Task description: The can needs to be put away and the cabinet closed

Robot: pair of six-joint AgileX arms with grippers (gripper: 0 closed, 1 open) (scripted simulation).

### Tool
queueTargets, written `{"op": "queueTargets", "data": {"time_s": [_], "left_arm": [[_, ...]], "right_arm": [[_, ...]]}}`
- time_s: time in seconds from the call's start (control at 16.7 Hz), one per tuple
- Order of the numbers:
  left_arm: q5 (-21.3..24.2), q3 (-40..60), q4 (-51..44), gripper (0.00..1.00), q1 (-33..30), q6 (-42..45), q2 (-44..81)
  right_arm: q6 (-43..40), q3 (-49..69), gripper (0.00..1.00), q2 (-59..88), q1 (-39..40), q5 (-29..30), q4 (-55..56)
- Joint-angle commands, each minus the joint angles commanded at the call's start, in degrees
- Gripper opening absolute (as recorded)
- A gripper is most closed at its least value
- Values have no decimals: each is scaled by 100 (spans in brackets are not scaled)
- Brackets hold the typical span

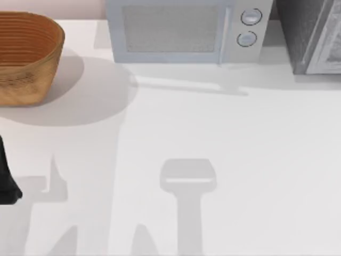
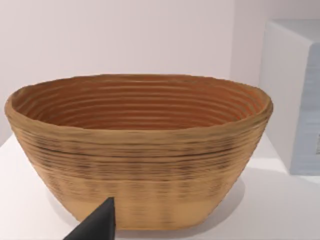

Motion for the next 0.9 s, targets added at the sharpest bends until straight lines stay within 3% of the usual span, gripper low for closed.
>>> {"op": "queueTargets", "data": {"time_s": [0.42, 0.9], "left_arm": [[0, 0, 0, 100, 0, 0, 0], [0, 0, 0, 100, 0, 0, 0]], "right_arm": [[-2, 480, 100, -91, 17, 5, -596], [-2, 3184, 100, -503, -22, -41, -3711]]}}
